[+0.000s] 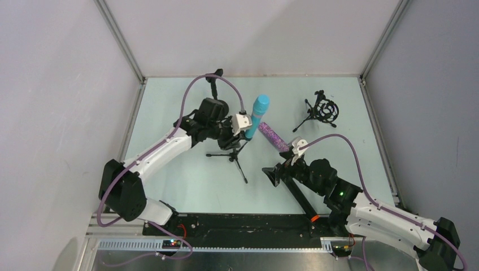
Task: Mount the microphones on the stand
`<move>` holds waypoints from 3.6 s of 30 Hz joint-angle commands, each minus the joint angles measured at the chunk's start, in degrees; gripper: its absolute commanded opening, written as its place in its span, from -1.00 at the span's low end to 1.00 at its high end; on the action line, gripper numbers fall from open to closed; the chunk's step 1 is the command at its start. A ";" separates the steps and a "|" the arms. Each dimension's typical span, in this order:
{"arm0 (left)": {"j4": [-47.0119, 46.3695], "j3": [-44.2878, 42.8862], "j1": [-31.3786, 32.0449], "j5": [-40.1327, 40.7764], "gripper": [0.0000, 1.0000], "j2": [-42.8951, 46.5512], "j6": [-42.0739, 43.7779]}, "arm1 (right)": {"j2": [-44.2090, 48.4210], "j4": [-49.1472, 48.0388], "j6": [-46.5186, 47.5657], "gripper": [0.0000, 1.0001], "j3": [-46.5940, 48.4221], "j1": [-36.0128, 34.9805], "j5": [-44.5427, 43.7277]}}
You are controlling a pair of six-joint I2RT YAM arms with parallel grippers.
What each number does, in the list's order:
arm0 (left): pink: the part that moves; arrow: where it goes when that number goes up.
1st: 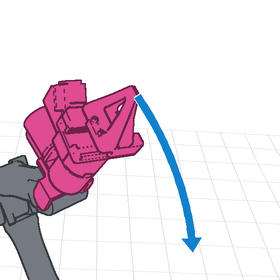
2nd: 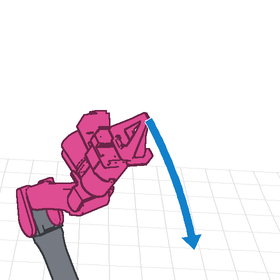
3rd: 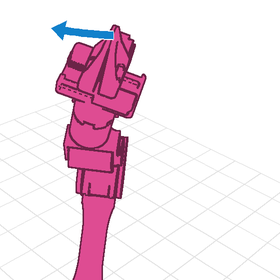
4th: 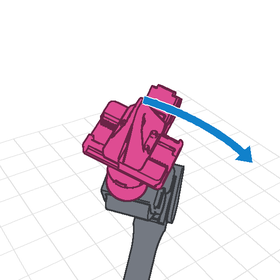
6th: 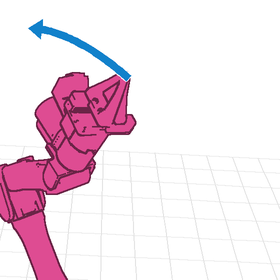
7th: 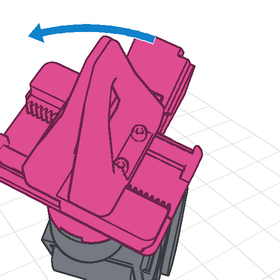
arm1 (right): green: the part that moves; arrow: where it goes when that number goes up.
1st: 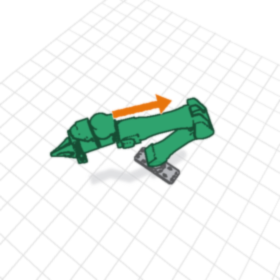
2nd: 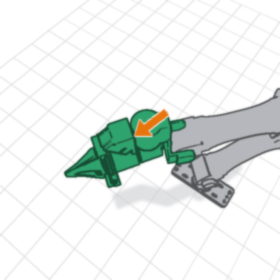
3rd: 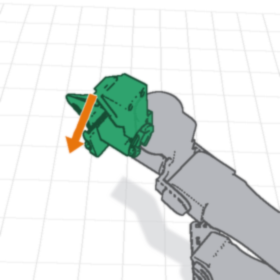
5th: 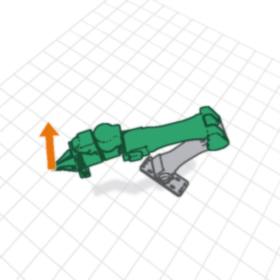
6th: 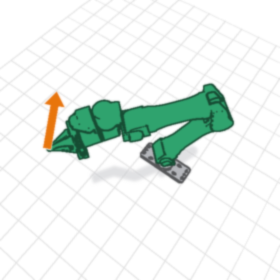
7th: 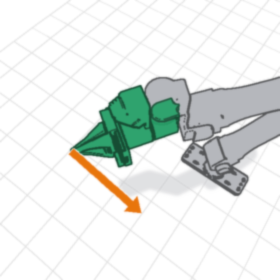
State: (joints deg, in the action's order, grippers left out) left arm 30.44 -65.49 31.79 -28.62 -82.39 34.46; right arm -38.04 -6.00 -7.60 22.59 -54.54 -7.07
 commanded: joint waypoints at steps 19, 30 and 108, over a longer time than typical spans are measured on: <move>-7.33 -4.02 -17.19 1.64 -1.00 2.15 -2.67 | 0.16 -2.22 -0.93 0.99 0.61 0.62 0.83; -17.31 0.22 -28.66 -1.86 -1.00 5.03 -6.92 | 0.34 -1.76 -0.66 0.99 0.53 0.83 0.47; -38.63 7.90 -3.09 -6.36 -1.00 7.32 -26.46 | -30.64 -46.42 1.59 0.81 0.63 0.41 -7.16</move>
State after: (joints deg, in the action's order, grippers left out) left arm -2.20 -55.40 27.38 -33.63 -76.03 10.50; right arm -65.36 -37.91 -8.23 22.57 -52.71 -11.16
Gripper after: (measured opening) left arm 0.448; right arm 0.922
